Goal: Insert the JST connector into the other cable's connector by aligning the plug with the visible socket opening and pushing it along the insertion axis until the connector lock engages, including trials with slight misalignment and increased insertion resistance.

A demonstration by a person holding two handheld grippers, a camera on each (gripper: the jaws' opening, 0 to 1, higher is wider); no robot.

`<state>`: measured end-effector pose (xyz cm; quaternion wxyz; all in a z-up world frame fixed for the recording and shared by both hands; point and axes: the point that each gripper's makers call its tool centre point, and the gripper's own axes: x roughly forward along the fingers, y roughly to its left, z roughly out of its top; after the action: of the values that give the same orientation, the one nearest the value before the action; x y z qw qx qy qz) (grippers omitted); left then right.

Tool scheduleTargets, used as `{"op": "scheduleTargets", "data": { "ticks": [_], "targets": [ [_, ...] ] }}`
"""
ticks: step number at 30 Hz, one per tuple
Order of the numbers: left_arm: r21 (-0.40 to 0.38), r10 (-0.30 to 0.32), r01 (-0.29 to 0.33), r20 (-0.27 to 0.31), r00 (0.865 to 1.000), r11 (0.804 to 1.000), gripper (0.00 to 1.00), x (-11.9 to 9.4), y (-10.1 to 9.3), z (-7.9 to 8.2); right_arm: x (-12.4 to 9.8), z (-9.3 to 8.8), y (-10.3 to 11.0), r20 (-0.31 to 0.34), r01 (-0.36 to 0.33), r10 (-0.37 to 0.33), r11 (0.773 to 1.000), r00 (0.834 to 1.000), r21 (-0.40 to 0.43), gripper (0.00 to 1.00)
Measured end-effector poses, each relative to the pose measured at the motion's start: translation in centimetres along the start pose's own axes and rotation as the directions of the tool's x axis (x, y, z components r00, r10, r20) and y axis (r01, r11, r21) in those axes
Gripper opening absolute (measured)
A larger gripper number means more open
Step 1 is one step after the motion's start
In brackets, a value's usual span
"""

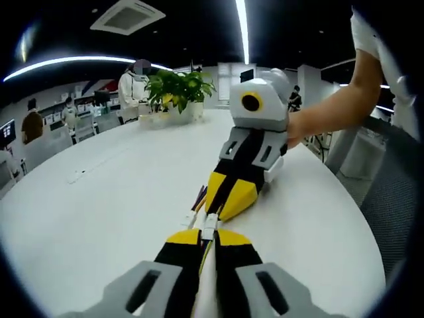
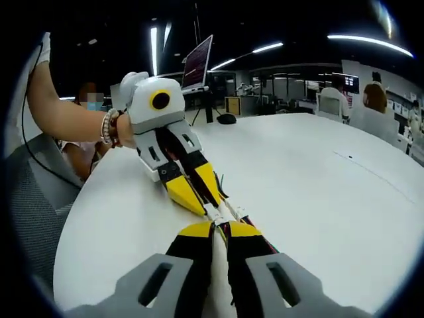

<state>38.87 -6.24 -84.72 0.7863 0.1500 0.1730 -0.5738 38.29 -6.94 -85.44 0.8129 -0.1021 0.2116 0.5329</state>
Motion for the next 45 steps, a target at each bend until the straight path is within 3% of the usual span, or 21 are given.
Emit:
{"op": "scheduleTargets", "data": {
  "ticks": [1, 8, 10, 15, 19, 21, 24, 27, 29, 34, 38, 41, 45],
  "targets": [
    [0.005, 0.001, -0.001, -0.007, 1.000, 1.000, 0.01, 0.1, 0.0, -0.1, 0.1, -0.4, -0.1, -0.024, 0.011, -0.011, 1.000, 1.000, -0.023, 0.05],
    [0.003, 0.011, -0.011, -0.028, 1.000, 1.000, 0.03, -0.3, -0.1, -0.4, -0.1, -0.3, 0.2, -0.009, 0.012, -0.012, 1.000, 1.000, -0.019, 0.08],
    [-0.032, 0.009, -0.009, -0.019, 1.000, 0.999, 0.10, -0.5, -0.1, -0.2, -0.3, -0.3, 0.1, -0.025, 0.023, -0.024, 0.999, 0.999, -0.049, 0.08],
    [-0.044, 0.023, -0.024, -0.009, 1.000, 0.999, 0.13, -1.4, -0.2, 0.7, -1.4, 1.9, 0.2, 0.012, 0.030, -0.030, 0.998, 0.999, -0.047, 0.12],
    [-0.065, 0.048, -0.045, 0.043, 0.998, 0.997, 0.17, -2.6, -0.7, 2.7, -2.6, 4.0, 0.2, 0.055, 0.059, -0.057, 0.997, 0.997, -0.041, 0.16],
    [-0.103, 0.072, -0.063, 0.087, 0.994, 0.993, 0.27, -3.2, -0.7, 4.1, -3.4, 5.6, 0.1, 0.105, 0.088, -0.084, 0.996, 0.991, -0.035, 0.21],
    [-0.143, 0.109, -0.088, 0.149, 0.983, 0.986, 0.40, -4.1, -0.5, 5.9, -4.6, 7.2, 0.4, 0.141, 0.114, -0.110, 0.993, 0.984, -0.025, 0.27],
    [-0.163, 0.140, -0.104, 0.226, 0.964, 0.981, 0.43, -5.3, -0.7, 8.6, -6.0, 8.3, 0.7, 0.157, 0.140, -0.134, 0.990, 0.978, -0.024, 0.29],
    [-0.176, 0.152, -0.104, 0.283, 0.947, 0.979, 0.49, -6.1, -1.1, 10.6, -7.0, 9.1, 0.4, 0.185, 0.168, -0.167, 0.986, 0.968, 0.008, 0.29],
    [-0.150, 0.179, -0.135, 0.331, 0.926, 0.979, 0.67, -7.8, -2.2, 13.8, -10.4, 11.6, -0.2, 0.257, 0.257, -0.260, 0.965, 0.931, 0.045, 0.40],
    [-0.162, 0.187, -0.138, 0.337, 0.923, 0.977, 0.73, -9.0, -3.3, 14.8, -12.9, 12.2, -0.3, 0.278, 0.310, -0.319, 0.948, 0.906, 0.077, 0.46],
    [-0.174, 0.214, -0.162, 0.338, 0.916, 0.971, 0.83, -10.4, -4.1, 14.9, -14.4, 11.8, -0.3, 0.265, 0.354, -0.368, 0.930, 0.891, 0.103, 0.56],
    [-0.205, 0.286, -0.226, 0.340, 0.896, 0.952, 0.96, -13.0, -4.4, 15.0, -16.5, 11.4, 0.3, 0.270, 0.394, -0.417, 0.909, 0.868, 0.136, 0.66]
  ]
}}
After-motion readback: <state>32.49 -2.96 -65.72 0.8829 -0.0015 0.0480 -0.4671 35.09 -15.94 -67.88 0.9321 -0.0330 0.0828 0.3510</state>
